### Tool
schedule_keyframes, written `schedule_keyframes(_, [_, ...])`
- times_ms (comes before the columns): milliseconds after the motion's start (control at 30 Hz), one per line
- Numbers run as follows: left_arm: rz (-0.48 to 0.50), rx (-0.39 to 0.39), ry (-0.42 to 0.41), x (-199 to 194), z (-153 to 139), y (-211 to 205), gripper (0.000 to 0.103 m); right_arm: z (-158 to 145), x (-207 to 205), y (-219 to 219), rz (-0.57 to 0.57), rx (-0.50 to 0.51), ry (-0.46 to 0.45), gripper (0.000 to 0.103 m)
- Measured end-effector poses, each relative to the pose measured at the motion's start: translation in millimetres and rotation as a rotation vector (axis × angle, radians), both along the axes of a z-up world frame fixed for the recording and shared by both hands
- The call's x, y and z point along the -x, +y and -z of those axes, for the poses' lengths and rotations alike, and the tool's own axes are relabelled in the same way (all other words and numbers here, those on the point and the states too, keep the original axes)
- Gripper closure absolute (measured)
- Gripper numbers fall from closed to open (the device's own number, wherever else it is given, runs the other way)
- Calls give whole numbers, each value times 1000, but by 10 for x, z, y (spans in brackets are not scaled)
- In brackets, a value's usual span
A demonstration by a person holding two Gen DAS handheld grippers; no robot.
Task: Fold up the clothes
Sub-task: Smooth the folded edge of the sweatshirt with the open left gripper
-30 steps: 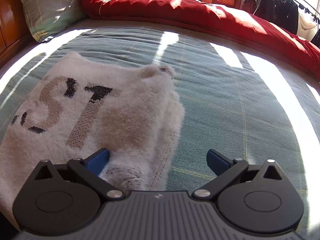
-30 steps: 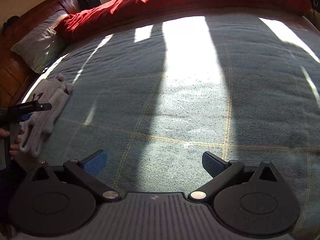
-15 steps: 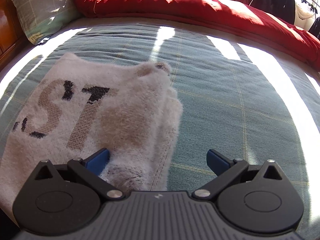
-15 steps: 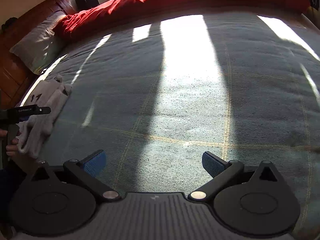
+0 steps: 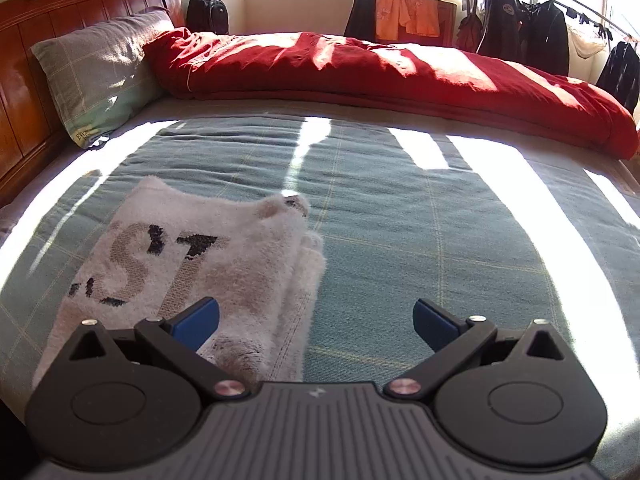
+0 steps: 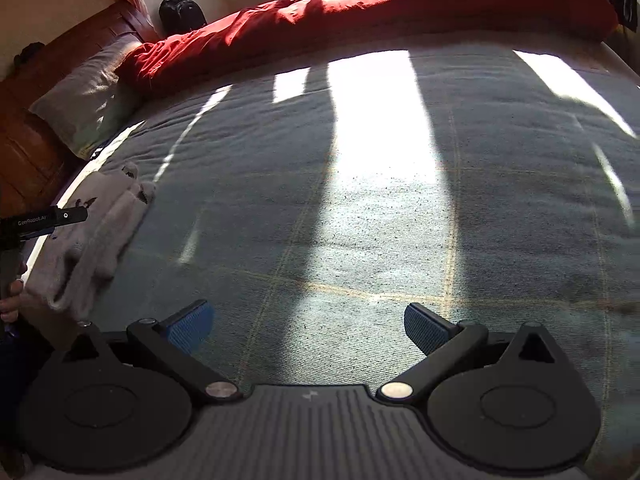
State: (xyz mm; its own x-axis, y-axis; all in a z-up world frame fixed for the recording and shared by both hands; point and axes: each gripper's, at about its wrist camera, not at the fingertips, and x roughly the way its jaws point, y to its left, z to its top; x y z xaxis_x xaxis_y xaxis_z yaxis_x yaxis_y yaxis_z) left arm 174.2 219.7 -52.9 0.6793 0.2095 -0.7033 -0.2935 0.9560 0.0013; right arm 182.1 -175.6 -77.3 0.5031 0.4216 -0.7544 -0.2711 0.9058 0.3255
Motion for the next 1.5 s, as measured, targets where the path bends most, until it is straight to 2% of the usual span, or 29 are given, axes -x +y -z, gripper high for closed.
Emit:
schedule_keyframes(167, [-5,15,3,61,17,-54,1,-75,73,-5,-4,-4,-21,0])
schedule_keyframes(433, [-39,156,94,360,442,-98,1,-133,167,-72,6,-14,-33,0])
schedule_keyframes(500, [-53,171,99,456,490,-107,1,-132,169,-69,6,-20,-33,0])
schedule_keyframes(600, [-46,160,69,607,463,-138,1,-117,165,-28,-6,-22,-28,0])
schedule_keyframes(733, [-46,95,-7,725,342,-130,1,-72,148,78,-29,-10,-14,0])
schedule_keyframes(867, [-58,111,-77,762,275,-5,1,-46,130,144,-42,0,-7,0])
schedule_keyframes(1033, [-76,177,-28,690,501,150,1,-22,78,183,-46,15,1,0])
schedule_keyframes(1200, [-55,190,-26,720,562,78,1,1,26,222,-50,30,9,0])
schedule_keyframes(1267, [-53,173,-39,726,504,58,1,11,5,237,-52,36,12,0])
schedule_keyframes(1400, [-63,112,-118,777,306,79,1,-39,-116,224,-42,47,-7,0])
schedule_keyframes(1500, [-81,85,-98,741,317,160,1,-72,-200,207,-29,39,-18,0])
